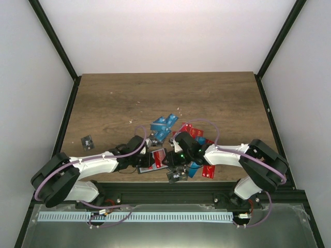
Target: Put the credit cards into the card holder
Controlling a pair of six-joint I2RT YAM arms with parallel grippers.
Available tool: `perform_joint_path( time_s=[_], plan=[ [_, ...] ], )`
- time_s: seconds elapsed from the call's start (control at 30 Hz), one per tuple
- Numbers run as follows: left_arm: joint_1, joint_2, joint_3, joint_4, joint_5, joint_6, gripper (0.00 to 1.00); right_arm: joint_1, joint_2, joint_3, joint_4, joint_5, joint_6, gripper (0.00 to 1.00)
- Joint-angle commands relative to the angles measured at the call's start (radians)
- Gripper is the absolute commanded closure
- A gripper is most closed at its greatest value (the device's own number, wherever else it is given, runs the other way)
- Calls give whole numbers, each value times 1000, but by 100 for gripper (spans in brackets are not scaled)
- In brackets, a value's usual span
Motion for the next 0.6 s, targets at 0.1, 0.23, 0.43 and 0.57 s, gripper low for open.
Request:
perform_joint_path(
  time_s=[0.1,0.23,0.43,0.57],
  plan=[
    [-13,21,9,19,-6,7,96,26,-13,52,-27,24,-17,64],
    [-16,28,9,23,-5,7,96,29,2,53,1,-6,-18,64],
    [-17,-12,9,-5,-30,0,96,38,9,72,29,-32,-13,64],
    [-17,-74,15,-71,-85,-7,95,45,26,96,44,-59,-15,64]
  ],
)
